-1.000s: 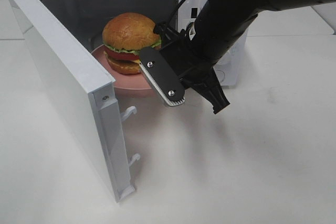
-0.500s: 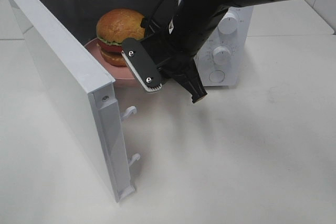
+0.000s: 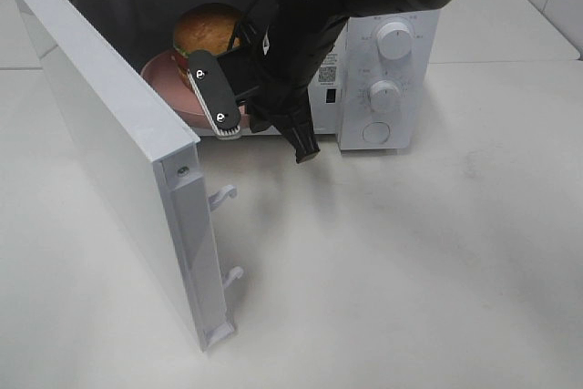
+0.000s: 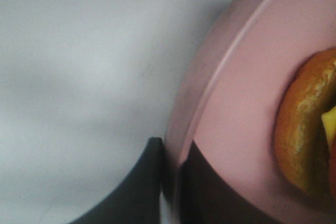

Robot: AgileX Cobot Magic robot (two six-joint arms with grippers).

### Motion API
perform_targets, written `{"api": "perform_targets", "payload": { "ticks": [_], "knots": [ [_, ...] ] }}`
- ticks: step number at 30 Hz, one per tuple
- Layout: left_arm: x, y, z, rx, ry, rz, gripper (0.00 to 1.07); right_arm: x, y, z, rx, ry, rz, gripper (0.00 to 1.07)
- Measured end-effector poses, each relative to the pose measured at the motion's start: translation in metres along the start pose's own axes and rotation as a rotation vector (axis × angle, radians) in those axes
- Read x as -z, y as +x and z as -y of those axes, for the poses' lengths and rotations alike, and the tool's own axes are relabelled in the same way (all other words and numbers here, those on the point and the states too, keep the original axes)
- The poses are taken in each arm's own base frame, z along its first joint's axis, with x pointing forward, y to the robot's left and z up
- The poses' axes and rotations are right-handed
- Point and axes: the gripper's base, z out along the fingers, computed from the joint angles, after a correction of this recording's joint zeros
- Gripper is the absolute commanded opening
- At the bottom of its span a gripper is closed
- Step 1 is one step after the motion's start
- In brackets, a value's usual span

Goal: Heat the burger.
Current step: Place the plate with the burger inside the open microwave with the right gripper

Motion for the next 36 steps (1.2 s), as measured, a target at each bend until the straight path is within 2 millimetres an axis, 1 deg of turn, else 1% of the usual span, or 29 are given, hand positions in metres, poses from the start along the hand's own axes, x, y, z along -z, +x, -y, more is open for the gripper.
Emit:
{"api": "perform_targets", "payload": {
  "ticks": [8, 10, 14, 17, 21, 24, 26, 27, 28, 29, 30, 31, 32, 33, 34, 35, 36],
  "knots": [
    [0.0, 0.0, 0.0, 0.0, 0.0, 0.0, 0.88, -0.015, 0.002, 0.013, -0.06, 0.026, -0.021, 0.0],
    [0.0, 0.0, 0.0, 0.0, 0.0, 0.0, 0.88, -0.021, 0.008, 0.018, -0.063, 0.036, -0.038, 0.0],
    [0.0, 0.0, 0.0, 0.0, 0.0, 0.0, 0.88, -0.026, 0.01, 0.022, -0.06, 0.045, -0.046, 0.0],
    [0.0, 0.0, 0.0, 0.0, 0.0, 0.0, 0.88, -0.032, 0.014, 0.029, -0.072, 0.058, -0.049, 0.0],
    [0.0, 0.0, 0.0, 0.0, 0.0, 0.0, 0.88, -0.037, 0.018, 0.032, -0.083, 0.068, -0.05, 0.0],
    [0.0, 0.0, 0.0, 0.0, 0.0, 0.0, 0.88, -0.042, 0.018, 0.032, -0.083, 0.073, -0.048, 0.02],
    [0.0, 0.0, 0.0, 0.0, 0.0, 0.0, 0.88, -0.048, 0.018, 0.031, -0.071, 0.068, -0.049, 0.07],
    [0.0, 0.0, 0.0, 0.0, 0.0, 0.0, 0.88, -0.048, 0.018, 0.031, -0.071, 0.068, -0.049, 0.07],
    [0.0, 0.0, 0.0, 0.0, 0.0, 0.0, 0.88, -0.05, 0.018, 0.031, -0.06, 0.072, -0.05, 0.11],
    [0.0, 0.0, 0.0, 0.0, 0.0, 0.0, 0.88, -0.05, 0.018, 0.031, -0.06, 0.072, -0.05, 0.11],
    [0.0, 0.0, 0.0, 0.0, 0.0, 0.0, 0.88, -0.051, 0.018, 0.031, -0.054, 0.081, -0.047, 0.16],
    [0.0, 0.0, 0.0, 0.0, 0.0, 0.0, 0.88, -0.051, 0.017, 0.032, -0.052, 0.087, -0.045, 0.19],
    [0.0, 0.0, 0.0, 0.0, 0.0, 0.0, 0.88, -0.051, 0.017, 0.032, -0.052, 0.087, -0.045, 0.19],
    [0.0, 0.0, 0.0, 0.0, 0.0, 0.0, 0.88, -0.051, 0.017, 0.033, -0.052, 0.096, -0.042, 0.26],
    [0.0, 0.0, 0.0, 0.0, 0.0, 0.0, 0.88, -0.051, 0.017, 0.033, -0.052, 0.099, -0.042, 0.3],
    [0.0, 0.0, 0.0, 0.0, 0.0, 0.0, 0.88, -0.051, 0.017, 0.033, -0.052, 0.099, -0.042, 0.3],
    [0.0, 0.0, 0.0, 0.0, 0.0, 0.0, 0.88, -0.051, 0.017, 0.034, -0.052, 0.107, -0.038, 0.38]
  ]
}}
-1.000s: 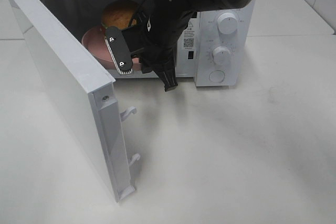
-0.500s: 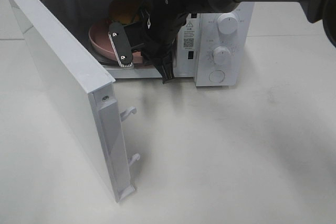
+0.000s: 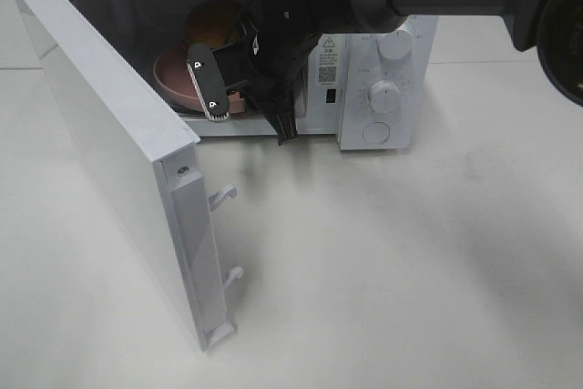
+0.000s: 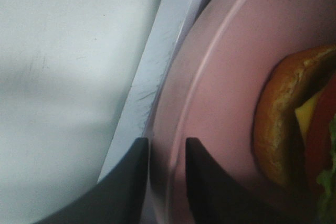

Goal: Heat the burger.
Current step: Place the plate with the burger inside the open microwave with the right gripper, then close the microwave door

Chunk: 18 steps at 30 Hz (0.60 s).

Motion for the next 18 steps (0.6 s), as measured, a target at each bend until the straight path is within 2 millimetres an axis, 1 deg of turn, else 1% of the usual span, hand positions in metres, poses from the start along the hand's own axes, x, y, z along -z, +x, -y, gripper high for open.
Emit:
{"api": "perform_targets", "payload": {
  "ticks": [1, 2, 3, 4, 6, 7, 8, 9, 11, 12, 13, 14, 16, 17, 18],
  "knots": [
    [0.0, 0.0, 0.0, 0.0, 0.0, 0.0, 0.88, 0.0, 0.0, 0.0, -0.004, -0.001, 0.003, 0.42],
    [0.0, 0.0, 0.0, 0.0, 0.0, 0.0, 0.88, 0.0, 0.0, 0.0, -0.004, -0.001, 0.003, 0.42],
    [0.0, 0.0, 0.0, 0.0, 0.0, 0.0, 0.88, 0.0, -0.001, 0.0, -0.017, -0.003, 0.012, 0.47],
    [0.0, 0.0, 0.0, 0.0, 0.0, 0.0, 0.88, 0.0, -0.001, 0.0, -0.017, -0.003, 0.012, 0.47],
    [0.0, 0.0, 0.0, 0.0, 0.0, 0.0, 0.88, 0.0, -0.002, 0.0, -0.028, -0.006, 0.019, 0.52],
    [0.0, 0.0, 0.0, 0.0, 0.0, 0.0, 0.88, 0.0, -0.002, 0.0, -0.028, -0.006, 0.019, 0.52],
    [0.0, 0.0, 0.0, 0.0, 0.0, 0.0, 0.88, 0.001, -0.002, 0.0, -0.041, -0.008, 0.027, 0.55],
    [0.0, 0.0, 0.0, 0.0, 0.0, 0.0, 0.88, 0.001, -0.002, 0.0, -0.041, -0.008, 0.027, 0.55],
    [0.0, 0.0, 0.0, 0.0, 0.0, 0.0, 0.88, 0.006, -0.003, 0.0, -0.062, -0.009, 0.042, 0.62],
    [0.0, 0.0, 0.0, 0.0, 0.0, 0.0, 0.88, 0.006, -0.003, 0.0, -0.062, -0.009, 0.042, 0.62],
    [0.0, 0.0, 0.0, 0.0, 0.0, 0.0, 0.88, 0.009, -0.003, -0.002, -0.068, -0.014, 0.045, 0.66],
    [0.0, 0.0, 0.0, 0.0, 0.0, 0.0, 0.88, 0.009, -0.003, -0.002, -0.068, -0.014, 0.045, 0.66],
    [0.0, 0.0, 0.0, 0.0, 0.0, 0.0, 0.88, 0.016, -0.002, -0.007, -0.07, -0.026, 0.044, 0.73],
    [0.0, 0.0, 0.0, 0.0, 0.0, 0.0, 0.88, 0.016, -0.002, -0.007, -0.07, -0.026, 0.044, 0.73],
    [0.0, 0.0, 0.0, 0.0, 0.0, 0.0, 0.88, 0.02, -0.001, -0.01, -0.073, -0.031, 0.046, 0.77]
  ]
}}
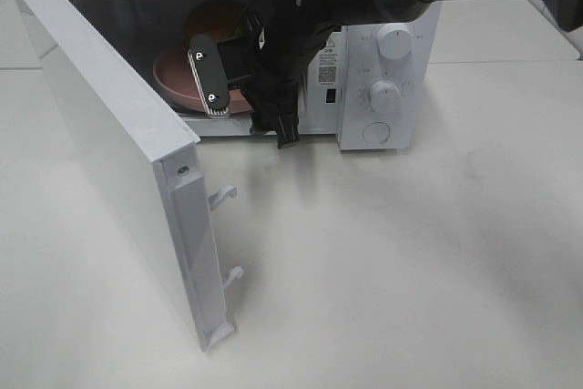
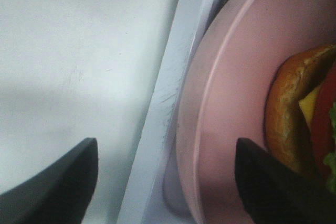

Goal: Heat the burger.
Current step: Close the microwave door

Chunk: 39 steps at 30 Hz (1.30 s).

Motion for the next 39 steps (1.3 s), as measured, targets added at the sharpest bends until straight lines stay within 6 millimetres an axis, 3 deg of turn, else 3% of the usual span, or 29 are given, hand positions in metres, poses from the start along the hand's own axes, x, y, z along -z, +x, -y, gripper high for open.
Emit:
{"api": "perform_targets", "payload": {
  "ticks": [14, 32, 39],
  "knots": [
    [0.0, 0.0, 0.0, 0.0, 0.0, 0.0, 0.88, 0.028, 0.005, -0.015, 0.0, 0.025, 0.013, 0.78],
    [0.0, 0.0, 0.0, 0.0, -0.001, 0.0, 0.88, 0.095, 0.018, -0.036, -0.01, 0.141, 0.025, 0.76],
    [0.0, 0.0, 0.0, 0.0, -0.001, 0.0, 0.88, 0.108, 0.027, -0.046, -0.043, 0.141, 0.017, 0.76]
  ]
}}
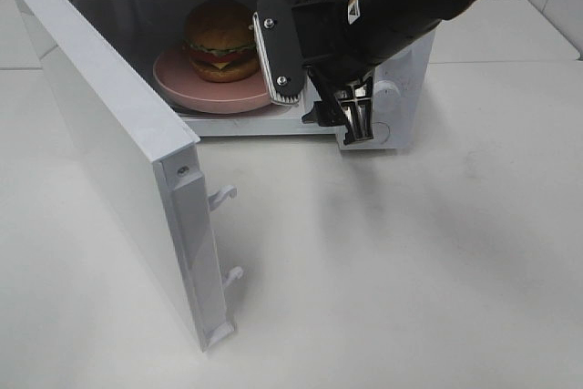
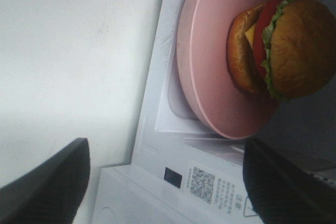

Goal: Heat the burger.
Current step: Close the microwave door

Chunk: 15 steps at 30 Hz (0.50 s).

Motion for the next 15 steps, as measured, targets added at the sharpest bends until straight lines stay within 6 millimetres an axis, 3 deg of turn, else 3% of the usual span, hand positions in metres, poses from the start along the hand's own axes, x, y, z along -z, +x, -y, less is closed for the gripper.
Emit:
{"api": "perform_targets", "payload": {
  "ticks": [15],
  "knots": [
    [0.0, 0.0, 0.0, 0.0, 0.0, 0.0, 0.88, 0.03, 0.01, -0.03, -0.17, -0.015, -0.003, 0.76]
  ]
}}
